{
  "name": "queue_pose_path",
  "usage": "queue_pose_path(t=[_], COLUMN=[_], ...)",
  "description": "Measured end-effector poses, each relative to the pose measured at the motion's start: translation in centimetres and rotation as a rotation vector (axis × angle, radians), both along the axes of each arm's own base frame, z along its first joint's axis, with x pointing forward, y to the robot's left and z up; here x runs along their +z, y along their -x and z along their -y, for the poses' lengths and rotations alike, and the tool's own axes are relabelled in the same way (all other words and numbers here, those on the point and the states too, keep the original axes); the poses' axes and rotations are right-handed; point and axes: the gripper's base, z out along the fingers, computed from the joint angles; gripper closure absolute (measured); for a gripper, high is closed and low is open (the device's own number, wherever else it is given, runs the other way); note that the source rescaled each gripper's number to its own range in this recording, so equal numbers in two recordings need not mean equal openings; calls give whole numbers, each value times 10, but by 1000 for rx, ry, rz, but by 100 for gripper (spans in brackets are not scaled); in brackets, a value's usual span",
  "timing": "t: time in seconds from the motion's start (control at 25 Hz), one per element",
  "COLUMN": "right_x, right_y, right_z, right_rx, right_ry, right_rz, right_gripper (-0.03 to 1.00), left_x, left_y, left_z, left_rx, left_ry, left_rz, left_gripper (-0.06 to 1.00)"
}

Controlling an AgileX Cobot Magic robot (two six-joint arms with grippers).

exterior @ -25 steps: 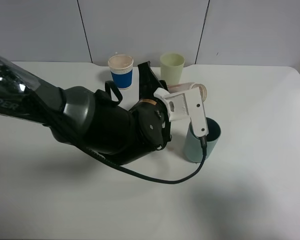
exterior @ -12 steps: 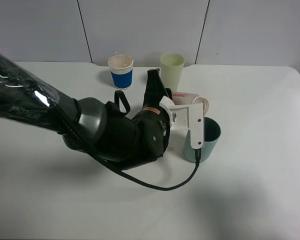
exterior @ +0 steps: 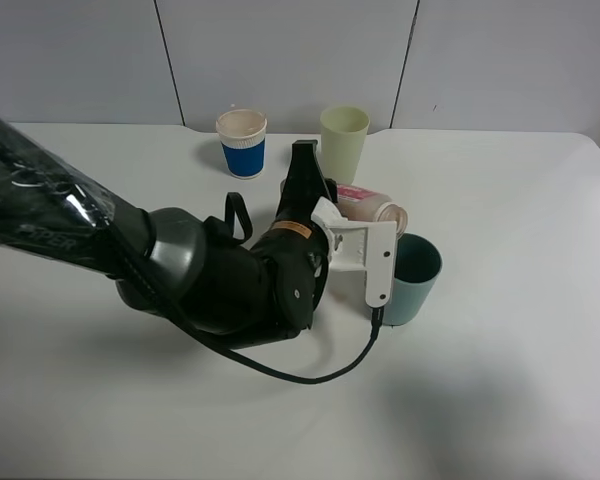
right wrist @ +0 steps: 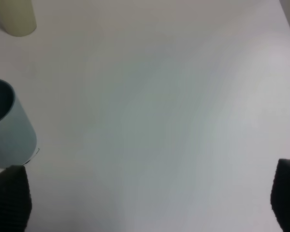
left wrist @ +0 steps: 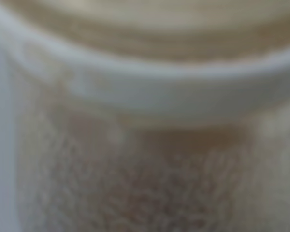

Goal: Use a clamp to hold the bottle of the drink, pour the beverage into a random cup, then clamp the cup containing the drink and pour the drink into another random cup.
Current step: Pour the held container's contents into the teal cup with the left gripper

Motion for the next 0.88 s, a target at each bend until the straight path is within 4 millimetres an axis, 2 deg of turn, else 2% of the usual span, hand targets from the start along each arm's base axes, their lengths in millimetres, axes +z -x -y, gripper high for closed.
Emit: queue_pose_path(t=[0.88], right_x=[0], right_y=[0], right_z=[0], right_rx=[0], right_ry=[0], right_rz=[0], right_gripper=[-3], left_x=[5], left_y=[-3], left_z=[-1], left_rx=[-40], left_ry=[-95], left_rz=[89], left_gripper=[88])
